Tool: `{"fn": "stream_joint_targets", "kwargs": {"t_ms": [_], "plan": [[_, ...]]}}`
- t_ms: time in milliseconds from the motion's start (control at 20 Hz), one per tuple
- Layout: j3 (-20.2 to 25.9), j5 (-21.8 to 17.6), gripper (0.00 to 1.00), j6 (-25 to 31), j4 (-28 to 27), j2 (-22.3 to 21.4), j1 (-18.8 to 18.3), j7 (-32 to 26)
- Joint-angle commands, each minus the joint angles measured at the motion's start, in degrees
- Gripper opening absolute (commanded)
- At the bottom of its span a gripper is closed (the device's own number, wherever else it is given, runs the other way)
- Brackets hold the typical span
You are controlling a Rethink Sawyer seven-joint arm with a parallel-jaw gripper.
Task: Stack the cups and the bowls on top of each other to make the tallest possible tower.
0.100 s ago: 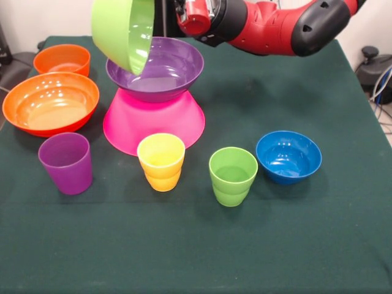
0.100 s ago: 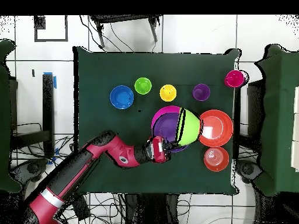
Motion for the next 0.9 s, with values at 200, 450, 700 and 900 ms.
{"fn": "stream_joint_targets", "kwargs": {"t_ms": [200, 450, 700, 900], "plan": [[6.95, 3.13, 0.00, 5.67, -10.11, 2.49, 0.46, -1.59], [7.39, 3.77, 0.00, 7.03, -10.50, 2.87, 0.81, -1.50], [8.27, 4.35, 0.00, 7.37, -10.43, 2.81, 1.43, -1.42], [8.85, 4.67, 0.00, 7.76, -10.62, 2.83, 1.71, -1.34]]}}
